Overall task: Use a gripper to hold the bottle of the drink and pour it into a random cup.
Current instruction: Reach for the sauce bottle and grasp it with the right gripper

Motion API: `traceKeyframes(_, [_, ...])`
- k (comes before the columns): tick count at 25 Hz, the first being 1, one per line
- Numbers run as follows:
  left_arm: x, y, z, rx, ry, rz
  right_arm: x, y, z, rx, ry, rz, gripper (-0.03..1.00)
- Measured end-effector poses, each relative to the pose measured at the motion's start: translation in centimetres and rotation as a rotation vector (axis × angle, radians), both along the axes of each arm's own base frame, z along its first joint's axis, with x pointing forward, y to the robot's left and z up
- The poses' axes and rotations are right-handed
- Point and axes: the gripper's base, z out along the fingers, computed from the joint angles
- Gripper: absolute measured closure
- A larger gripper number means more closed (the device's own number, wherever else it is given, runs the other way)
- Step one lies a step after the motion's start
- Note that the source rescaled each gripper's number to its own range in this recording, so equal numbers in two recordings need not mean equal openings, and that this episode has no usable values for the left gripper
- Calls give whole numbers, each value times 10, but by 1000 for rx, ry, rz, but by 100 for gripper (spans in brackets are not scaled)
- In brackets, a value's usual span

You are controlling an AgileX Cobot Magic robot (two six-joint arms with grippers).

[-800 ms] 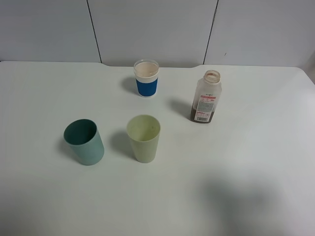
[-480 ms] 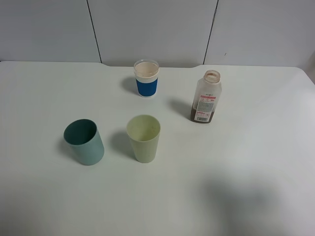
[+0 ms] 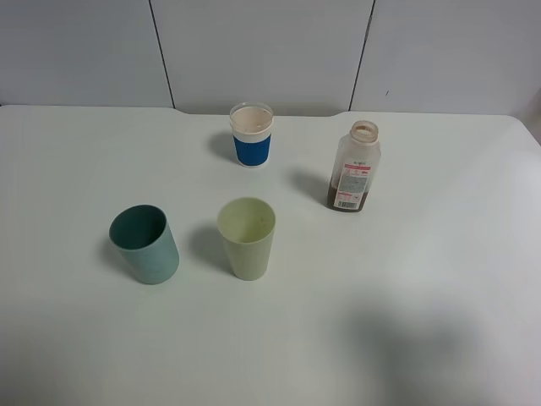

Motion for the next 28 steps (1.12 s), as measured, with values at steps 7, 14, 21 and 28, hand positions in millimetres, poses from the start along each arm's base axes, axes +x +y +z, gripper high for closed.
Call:
traceKeyframes(7, [0,0,0,0,0,0,0,0,0,0,0,0,-3])
traceKeyframes(14, [0,0,0,0,0,0,0,0,0,0,0,0,-3])
traceKeyframes(21, [0,0,0,0,0,0,0,0,0,0,0,0,-3])
traceKeyframes(28, [0,0,0,0,0,0,0,0,0,0,0,0,-3])
